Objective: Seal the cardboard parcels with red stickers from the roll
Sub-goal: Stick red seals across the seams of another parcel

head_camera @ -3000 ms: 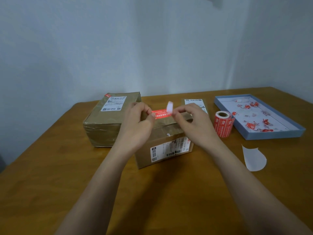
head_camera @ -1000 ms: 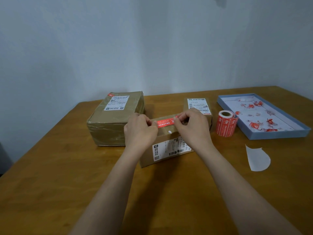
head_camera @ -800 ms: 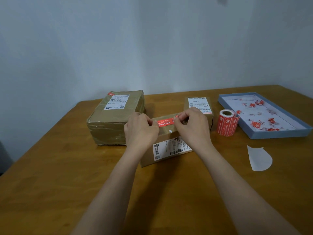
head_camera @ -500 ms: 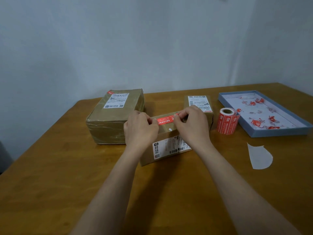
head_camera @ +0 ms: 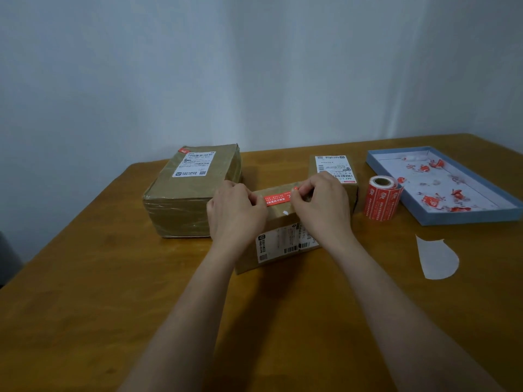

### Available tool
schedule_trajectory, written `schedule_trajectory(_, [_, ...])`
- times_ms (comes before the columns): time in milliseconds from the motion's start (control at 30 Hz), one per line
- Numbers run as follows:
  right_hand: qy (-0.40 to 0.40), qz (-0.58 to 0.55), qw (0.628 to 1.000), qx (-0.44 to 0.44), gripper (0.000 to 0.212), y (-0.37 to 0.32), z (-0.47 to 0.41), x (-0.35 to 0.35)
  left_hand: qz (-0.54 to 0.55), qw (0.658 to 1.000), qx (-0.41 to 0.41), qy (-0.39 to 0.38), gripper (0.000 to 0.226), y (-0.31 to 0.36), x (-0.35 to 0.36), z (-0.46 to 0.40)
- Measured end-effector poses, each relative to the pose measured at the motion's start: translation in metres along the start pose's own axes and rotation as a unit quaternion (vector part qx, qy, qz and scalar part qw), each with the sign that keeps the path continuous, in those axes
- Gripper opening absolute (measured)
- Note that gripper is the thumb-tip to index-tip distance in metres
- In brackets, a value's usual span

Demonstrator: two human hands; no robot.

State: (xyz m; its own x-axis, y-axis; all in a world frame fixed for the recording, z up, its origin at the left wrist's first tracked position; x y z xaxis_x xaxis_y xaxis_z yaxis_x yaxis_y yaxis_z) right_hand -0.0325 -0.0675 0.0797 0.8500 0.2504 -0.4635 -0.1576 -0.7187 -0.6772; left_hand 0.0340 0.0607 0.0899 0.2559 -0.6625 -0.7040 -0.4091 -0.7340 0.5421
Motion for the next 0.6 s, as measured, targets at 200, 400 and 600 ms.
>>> schedule_trajectory(200, [-0.003,0.002,1.0,0.007,0.027,0.0001,-0.0011,0.002,-0.002,1.0,0.004,-0.004,0.015,0.0017,-0.0001,-0.0001])
schedule_trajectory(400, [-0.015,0.018,0.999,0.033,0.014,0.0026,-0.0032,0.0031,-0.001,1.0,0.006,-0.002,0.015,0.0011,-0.0007,-0.0013])
schedule_trajectory(600, [-0.043,0.016,0.995,0.087,0.01,0.0018,-0.0011,0.0024,-0.003,1.0,-0.004,-0.005,0.016,0.0005,0.0006,-0.0042])
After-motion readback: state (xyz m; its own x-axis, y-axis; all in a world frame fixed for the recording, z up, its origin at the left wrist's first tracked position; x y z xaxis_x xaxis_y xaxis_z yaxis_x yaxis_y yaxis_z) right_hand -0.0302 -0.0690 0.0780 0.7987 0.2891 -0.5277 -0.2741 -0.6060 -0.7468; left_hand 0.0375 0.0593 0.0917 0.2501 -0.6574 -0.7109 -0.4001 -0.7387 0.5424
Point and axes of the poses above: each hand's wrist, its own z-axis away from the middle knuckle, its own x-axis out of the palm, y = z × x, the point moved 2 cm from there along -z, towards the middle knuckle, and after that the axes turned 10 degrees about y, right-handed, at the moved point
